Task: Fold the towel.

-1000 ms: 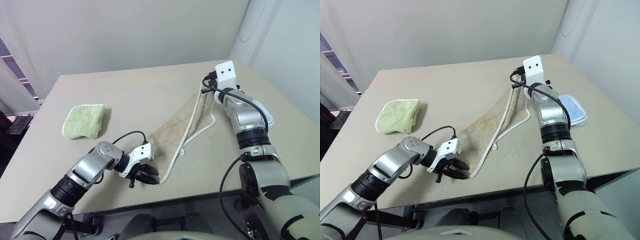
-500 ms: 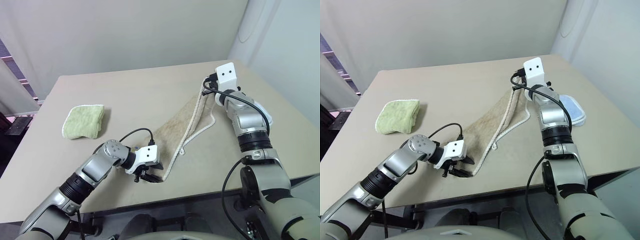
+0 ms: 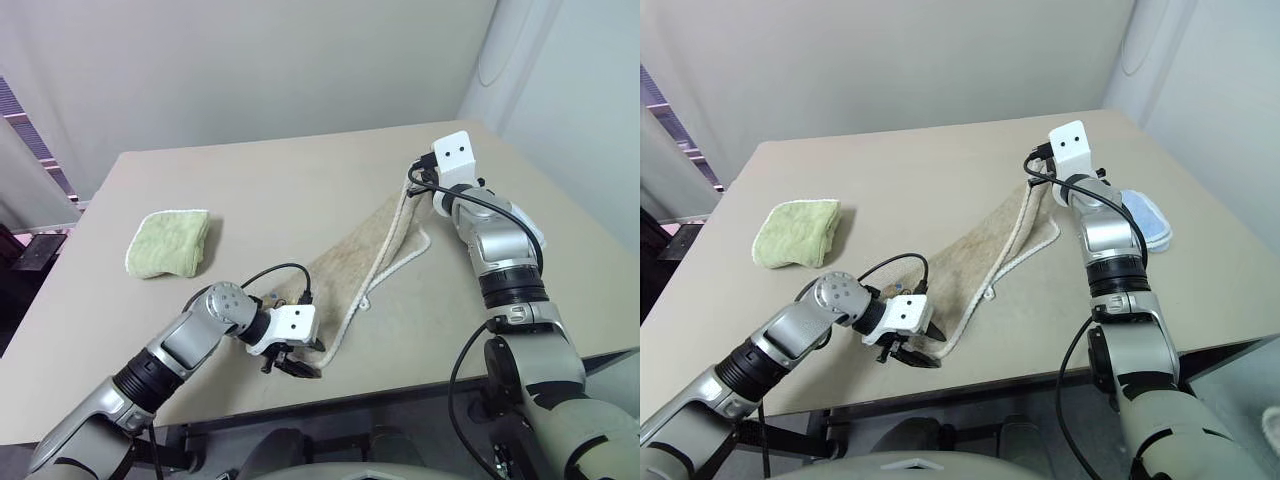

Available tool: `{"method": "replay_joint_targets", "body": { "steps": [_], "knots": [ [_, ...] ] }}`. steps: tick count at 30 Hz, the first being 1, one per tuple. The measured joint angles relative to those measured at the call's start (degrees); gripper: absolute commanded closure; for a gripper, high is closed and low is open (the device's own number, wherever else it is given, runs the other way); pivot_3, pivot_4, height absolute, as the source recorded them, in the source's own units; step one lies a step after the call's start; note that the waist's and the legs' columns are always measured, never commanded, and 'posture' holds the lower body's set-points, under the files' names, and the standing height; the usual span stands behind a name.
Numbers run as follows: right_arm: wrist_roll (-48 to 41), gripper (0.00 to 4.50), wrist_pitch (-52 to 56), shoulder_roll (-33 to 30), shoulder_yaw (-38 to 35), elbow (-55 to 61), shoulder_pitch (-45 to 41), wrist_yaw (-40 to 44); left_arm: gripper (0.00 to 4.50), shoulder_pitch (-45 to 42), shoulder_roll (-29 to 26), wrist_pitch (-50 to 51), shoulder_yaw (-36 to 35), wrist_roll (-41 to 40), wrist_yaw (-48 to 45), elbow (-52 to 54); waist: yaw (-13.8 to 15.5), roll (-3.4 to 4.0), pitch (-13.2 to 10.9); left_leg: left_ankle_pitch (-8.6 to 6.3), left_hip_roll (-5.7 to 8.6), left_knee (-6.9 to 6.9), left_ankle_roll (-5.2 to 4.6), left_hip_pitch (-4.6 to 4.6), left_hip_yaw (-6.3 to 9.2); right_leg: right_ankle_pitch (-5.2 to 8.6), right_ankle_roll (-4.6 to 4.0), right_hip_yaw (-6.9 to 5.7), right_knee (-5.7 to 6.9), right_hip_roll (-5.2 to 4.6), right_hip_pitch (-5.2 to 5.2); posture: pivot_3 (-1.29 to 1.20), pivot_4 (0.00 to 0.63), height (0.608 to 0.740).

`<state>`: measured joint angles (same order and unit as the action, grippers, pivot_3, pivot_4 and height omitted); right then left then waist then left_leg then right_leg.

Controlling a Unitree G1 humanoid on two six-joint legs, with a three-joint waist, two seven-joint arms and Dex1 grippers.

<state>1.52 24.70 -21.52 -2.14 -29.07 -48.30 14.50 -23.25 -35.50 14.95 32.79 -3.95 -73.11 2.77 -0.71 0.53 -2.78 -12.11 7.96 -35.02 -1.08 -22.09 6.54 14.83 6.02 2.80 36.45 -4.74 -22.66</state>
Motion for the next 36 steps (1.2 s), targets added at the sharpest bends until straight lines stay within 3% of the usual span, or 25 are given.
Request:
{"method": "replay_joint_targets", "body": {
  "steps": [9,13,19,29,33,36],
  "knots": [
    [0.04,4.50,0.00,-0.16,0.46,0.00,0.00,-0.02,2.17,-0.06,0.13,-7.15,0.21,1.64,0.57,-2.56,-0.03,0.00,0.00,-0.02,0.00,0.03,0.01,0.51,0.02,0.11,0.12,0.02,-0.09,-0.13,0.54,0.00,0.000,0.740],
    [0.03,4.50,0.00,-0.34,0.46,0.00,0.00,-0.02,2.84,-0.07,-0.21,-6.81,0.54,1.73,-0.55,-2.33,-0.08,0.05,0.03,-0.02,-0.01,0.06,0.01,0.56,0.03,0.11,0.11,0.02,-0.07,-0.16,0.56,0.00,0.000,0.740],
    [-0.04,4.50,0.08,-0.34,0.44,0.00,-0.06,-0.11,4.49,-1.06,-0.72,-5.35,1.27,2.04,-2.27,-2.08,-0.26,0.06,0.04,-0.02,-0.03,0.08,0.02,0.58,0.06,0.11,0.11,0.02,-0.05,-0.15,0.56,0.00,0.000,0.740],
    [-0.29,4.50,-0.05,-0.68,-0.42,-0.11,-0.07,-0.34,4.49,-0.95,-0.48,0.27,-1.43,-1.31,-2.77,-3.60,-0.37,0.02,-0.01,-0.02,-0.21,0.20,0.01,0.51,0.06,0.10,0.08,0.01,-0.05,-0.01,0.44,0.00,0.000,0.740],
    [-0.63,4.50,-0.84,-3.02,-2.44,-0.11,0.49,-0.72,4.49,-1.54,-1.50,10.01,-10.92,-7.28,-0.01,-7.50,-0.33,-0.10,-0.14,-0.01,-0.35,0.14,0.00,0.07,0.07,0.01,-0.07,-0.09,0.06,0.12,0.09,0.00,0.000,0.740],
    [-0.67,4.50,-1.43,-4.63,-4.03,-0.33,1.53,-0.80,4.49,-6.93,-4.66,16.00,-21.92,-12.50,2.05,-13.18,-0.24,-0.14,-0.19,0.14,-0.41,-0.01,0.02,-0.43,0.09,-0.15,-0.25,-0.16,0.20,0.22,-0.64,0.00,0.000,0.740]
  ]
}}
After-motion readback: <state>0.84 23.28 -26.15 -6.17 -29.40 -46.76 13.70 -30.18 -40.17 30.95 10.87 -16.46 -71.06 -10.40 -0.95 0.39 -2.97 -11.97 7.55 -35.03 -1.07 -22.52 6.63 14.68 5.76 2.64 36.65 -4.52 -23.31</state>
